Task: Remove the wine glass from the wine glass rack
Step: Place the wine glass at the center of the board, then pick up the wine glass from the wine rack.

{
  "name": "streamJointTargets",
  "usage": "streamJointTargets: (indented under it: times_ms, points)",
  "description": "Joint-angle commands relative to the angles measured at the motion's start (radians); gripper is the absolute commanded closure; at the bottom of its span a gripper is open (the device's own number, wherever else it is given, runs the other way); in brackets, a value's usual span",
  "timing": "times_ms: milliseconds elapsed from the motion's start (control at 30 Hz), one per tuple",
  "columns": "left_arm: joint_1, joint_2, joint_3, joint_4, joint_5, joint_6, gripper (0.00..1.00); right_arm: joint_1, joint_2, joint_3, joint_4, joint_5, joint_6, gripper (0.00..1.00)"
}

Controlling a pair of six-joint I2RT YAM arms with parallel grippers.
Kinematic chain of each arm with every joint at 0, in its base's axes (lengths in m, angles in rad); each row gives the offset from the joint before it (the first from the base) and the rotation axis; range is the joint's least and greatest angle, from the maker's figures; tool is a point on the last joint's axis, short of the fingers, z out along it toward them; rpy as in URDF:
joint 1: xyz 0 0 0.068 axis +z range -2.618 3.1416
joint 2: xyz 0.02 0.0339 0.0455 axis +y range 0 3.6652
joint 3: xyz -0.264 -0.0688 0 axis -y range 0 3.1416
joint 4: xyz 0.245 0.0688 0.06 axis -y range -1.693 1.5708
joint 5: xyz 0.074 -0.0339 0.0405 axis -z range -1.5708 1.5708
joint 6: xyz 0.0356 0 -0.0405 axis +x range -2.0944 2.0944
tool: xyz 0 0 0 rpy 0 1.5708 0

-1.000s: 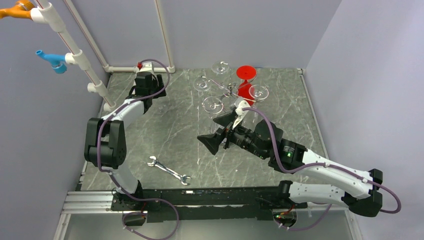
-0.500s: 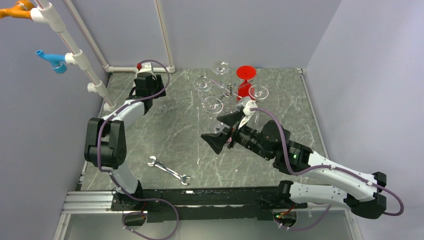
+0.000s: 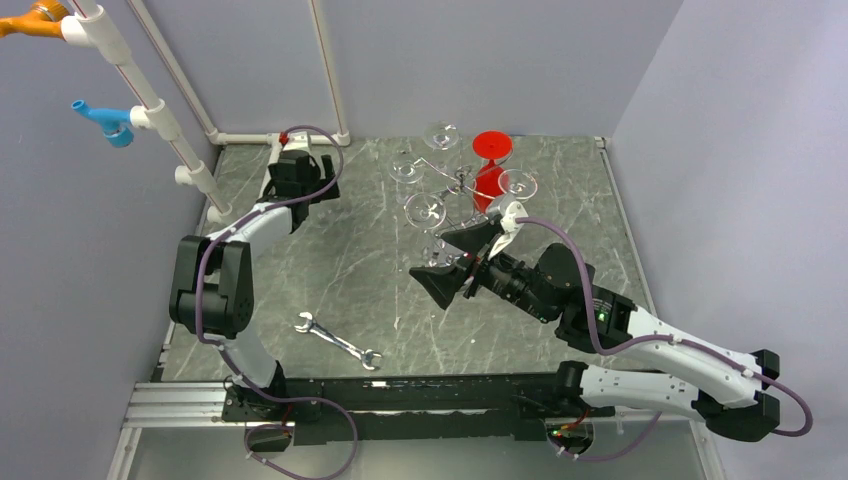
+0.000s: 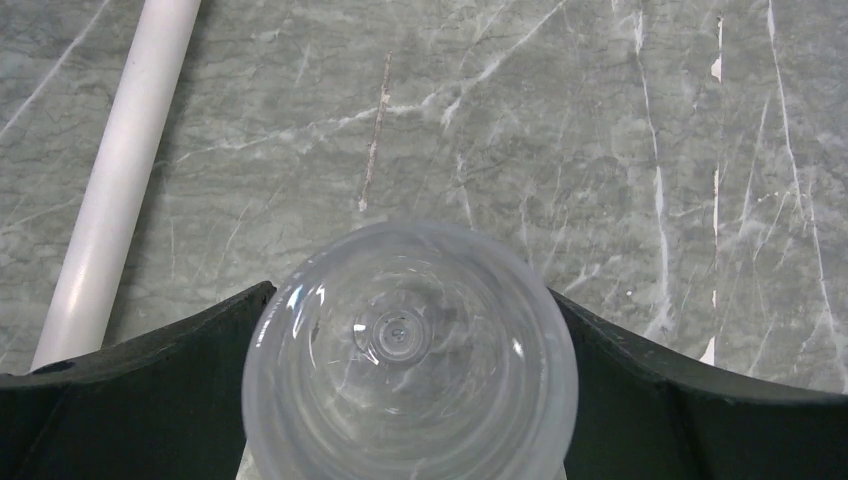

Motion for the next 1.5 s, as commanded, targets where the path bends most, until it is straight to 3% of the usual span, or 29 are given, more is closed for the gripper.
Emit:
streamJointTargets:
  times_ms: [0, 333, 733, 1267, 1467]
  points:
    - [-0.018, -0.059, -0.005, 0.001, -0.034, 0.026, 0.01, 0.003, -0.033, -0.008, 0.011, 0.023, 0.015, 0.0]
    - [-0.04, -0.127, 0.014, -0.085, -0.111, 0.025, 0.01, 0.004, -0.058, -0.018, 0.004, 0.029, 0.021, 0.0]
    - [-0.093, -0.323, -0.005, -0.176, -0.216, 0.025, 0.01, 0.003, -0.058, -0.013, 0.013, 0.039, 0.037, 0.0]
    - [-0.095, -0.586, -0.017, -0.224, -0.002, -0.003, 0.01, 0.004, -0.027, -0.046, 0.091, 0.097, 0.113, 0.0]
    - [-0.096, -0.692, -0.07, -0.206, -0.023, -0.079, 0.01, 0.004, -0.025, -0.078, 0.175, 0.093, 0.108, 0.0]
